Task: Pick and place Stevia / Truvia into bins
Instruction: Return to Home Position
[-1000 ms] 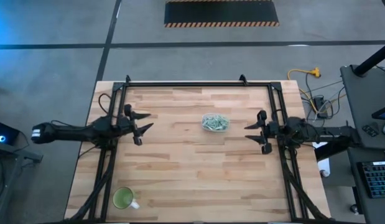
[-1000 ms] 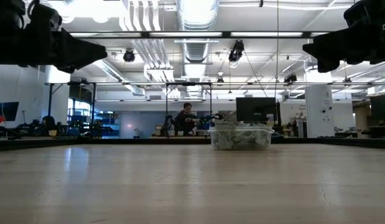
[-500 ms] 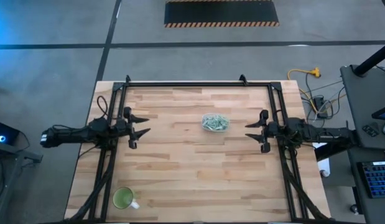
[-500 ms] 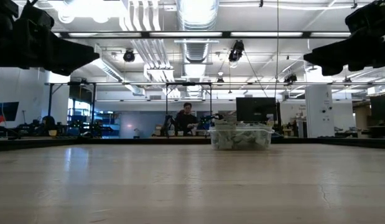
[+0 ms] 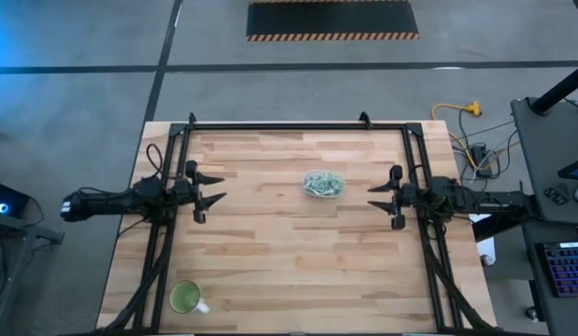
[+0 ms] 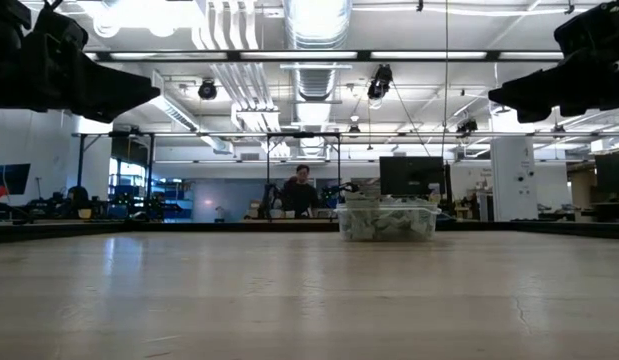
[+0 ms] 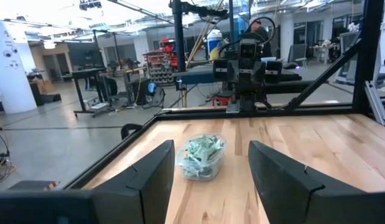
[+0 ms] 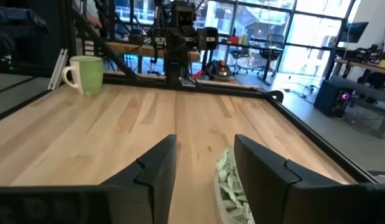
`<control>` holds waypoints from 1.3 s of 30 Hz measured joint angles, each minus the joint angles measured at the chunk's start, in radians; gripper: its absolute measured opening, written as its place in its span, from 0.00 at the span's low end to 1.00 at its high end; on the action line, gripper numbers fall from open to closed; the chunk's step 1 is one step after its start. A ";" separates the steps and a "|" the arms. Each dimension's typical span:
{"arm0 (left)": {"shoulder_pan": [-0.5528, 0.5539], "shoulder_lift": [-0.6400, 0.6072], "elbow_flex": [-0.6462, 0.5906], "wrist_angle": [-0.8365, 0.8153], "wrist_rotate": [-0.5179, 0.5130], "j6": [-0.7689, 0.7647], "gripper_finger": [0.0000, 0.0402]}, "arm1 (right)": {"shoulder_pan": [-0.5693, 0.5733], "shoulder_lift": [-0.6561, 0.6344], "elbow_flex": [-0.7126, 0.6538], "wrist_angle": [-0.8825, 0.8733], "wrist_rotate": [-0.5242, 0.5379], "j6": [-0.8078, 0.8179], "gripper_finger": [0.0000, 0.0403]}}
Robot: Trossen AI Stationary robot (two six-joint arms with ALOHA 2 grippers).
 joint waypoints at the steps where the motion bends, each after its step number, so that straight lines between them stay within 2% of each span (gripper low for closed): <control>1: 0.000 0.000 0.000 0.000 0.000 0.000 0.47 | 0.000 0.000 0.000 -0.001 -0.001 0.000 0.38; 39: 0.000 0.053 0.000 0.000 0.001 0.001 0.47 | 0.000 0.001 0.000 0.000 0.000 0.003 0.35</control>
